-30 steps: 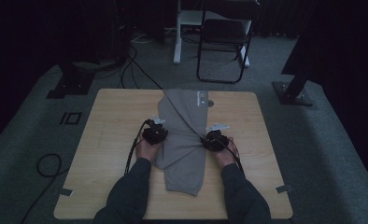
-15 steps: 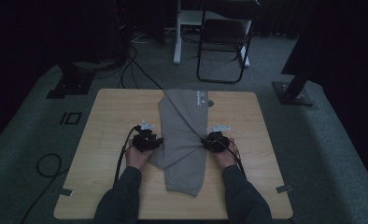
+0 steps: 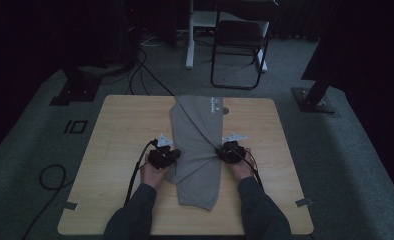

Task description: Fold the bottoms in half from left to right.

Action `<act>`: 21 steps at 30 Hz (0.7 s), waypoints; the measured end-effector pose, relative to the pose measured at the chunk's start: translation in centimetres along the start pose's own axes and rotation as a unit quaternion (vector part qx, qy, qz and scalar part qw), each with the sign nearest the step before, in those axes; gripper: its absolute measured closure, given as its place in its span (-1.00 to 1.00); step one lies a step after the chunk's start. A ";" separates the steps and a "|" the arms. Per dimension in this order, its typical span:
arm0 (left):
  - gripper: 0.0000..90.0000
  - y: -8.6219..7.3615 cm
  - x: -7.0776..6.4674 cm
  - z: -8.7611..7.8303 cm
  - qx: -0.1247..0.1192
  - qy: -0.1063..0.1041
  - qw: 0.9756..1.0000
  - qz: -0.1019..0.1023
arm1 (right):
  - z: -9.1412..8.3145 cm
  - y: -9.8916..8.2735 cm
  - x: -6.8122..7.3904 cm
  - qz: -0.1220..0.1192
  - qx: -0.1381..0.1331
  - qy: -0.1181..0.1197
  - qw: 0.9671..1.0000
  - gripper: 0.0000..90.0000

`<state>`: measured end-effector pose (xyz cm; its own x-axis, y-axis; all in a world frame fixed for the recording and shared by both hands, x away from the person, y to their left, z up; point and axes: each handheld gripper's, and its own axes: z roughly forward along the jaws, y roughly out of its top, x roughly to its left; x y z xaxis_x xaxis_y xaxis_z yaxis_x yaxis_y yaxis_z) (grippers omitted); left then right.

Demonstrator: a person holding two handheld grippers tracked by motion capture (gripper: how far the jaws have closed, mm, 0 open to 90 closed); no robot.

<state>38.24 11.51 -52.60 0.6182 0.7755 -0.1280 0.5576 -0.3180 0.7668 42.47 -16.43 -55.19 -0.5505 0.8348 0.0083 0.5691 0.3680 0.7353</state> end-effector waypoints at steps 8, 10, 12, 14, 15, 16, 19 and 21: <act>0.88 -0.9 -5.3 0.7 0.018 -0.064 0.997 0.045 | 0.0 0.1 0.0 -0.002 0.002 0.001 1.000 0.54; 0.88 -1.1 -6.0 0.9 0.023 -0.074 0.996 0.049 | 0.0 0.1 0.0 -0.002 0.003 0.001 1.000 0.54; 0.88 -1.5 -7.4 1.1 0.028 -0.091 0.994 0.061 | 0.0 0.1 -0.1 -0.003 0.003 0.002 1.000 0.54; 0.88 -2.1 -8.9 1.1 0.032 -0.112 0.990 0.077 | 0.0 0.1 -0.1 -0.003 0.003 0.003 1.000 0.54; 0.88 -2.3 -9.4 1.0 0.035 -0.119 0.989 0.084 | 0.0 0.1 -0.1 -0.002 0.003 0.003 1.000 0.54; 0.88 -2.6 -9.9 0.9 0.037 -0.126 0.987 0.091 | 0.0 0.2 -0.1 -0.002 0.004 0.003 1.000 0.54; 0.88 -3.4 -11.2 0.6 0.038 -0.154 0.983 0.091 | 0.0 0.2 -0.1 -0.003 0.004 0.004 1.000 0.54; 0.88 -3.8 -12.1 0.4 0.039 -0.169 0.980 0.095 | 0.1 0.2 -0.1 -0.003 0.004 0.004 1.000 0.54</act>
<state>28.90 3.12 -54.20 0.8559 0.4773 -0.1993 0.4476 -0.4903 0.7478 42.65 -16.42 -55.10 -0.5582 0.8297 0.0090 0.5707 0.3760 0.7300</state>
